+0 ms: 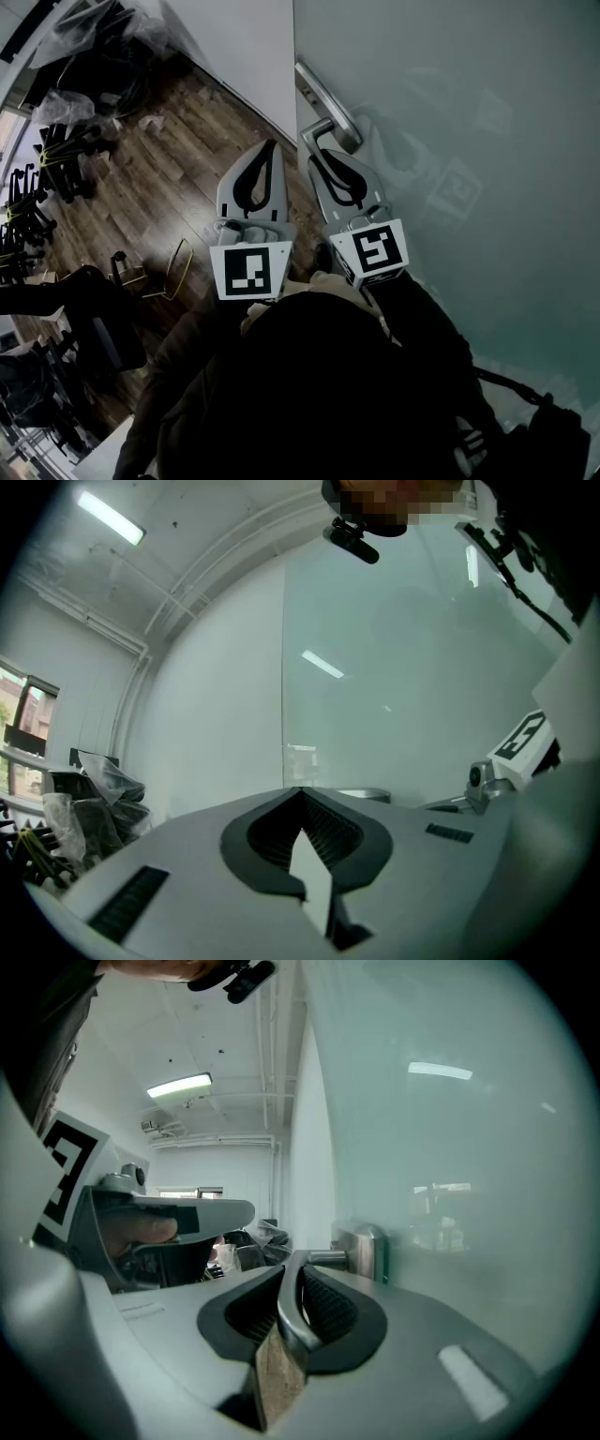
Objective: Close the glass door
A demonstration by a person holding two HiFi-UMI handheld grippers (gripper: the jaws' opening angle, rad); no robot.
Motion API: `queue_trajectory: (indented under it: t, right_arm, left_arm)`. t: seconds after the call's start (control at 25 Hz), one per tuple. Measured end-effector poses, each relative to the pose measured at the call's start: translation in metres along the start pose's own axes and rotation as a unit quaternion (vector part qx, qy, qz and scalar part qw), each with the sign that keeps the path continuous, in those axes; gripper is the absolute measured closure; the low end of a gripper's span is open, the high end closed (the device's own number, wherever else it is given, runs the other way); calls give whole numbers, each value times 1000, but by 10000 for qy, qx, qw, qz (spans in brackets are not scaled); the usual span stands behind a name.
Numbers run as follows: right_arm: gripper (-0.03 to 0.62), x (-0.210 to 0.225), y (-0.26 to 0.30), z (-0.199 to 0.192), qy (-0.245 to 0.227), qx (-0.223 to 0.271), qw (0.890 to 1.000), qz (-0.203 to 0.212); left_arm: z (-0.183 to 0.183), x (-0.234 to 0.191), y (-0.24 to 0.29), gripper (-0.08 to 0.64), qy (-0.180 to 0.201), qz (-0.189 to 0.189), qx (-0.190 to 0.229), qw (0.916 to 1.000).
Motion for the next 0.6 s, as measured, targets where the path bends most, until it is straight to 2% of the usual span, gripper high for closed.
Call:
queue_trajectory:
  t: [0.2,0.6]
  right_arm:
    - [535,-21,-2,-6,-43,-162,9998,136]
    - [535,-65,-4,-8,-126,-111,9989,446]
  left_arm:
    - [-3,-16,-28,563,-94,11,-61,9999]
    - [-5,-40,-85,563,19,209,-163,9996]
Point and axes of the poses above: the fingertips, and each gripper's own axes: y forward along the fingers, x to its right, z out of its top, the point moved 5 cm from there along -y, backward along the fingers, and after that the axes turned 11 degrees about y, right-handed, at the moved point
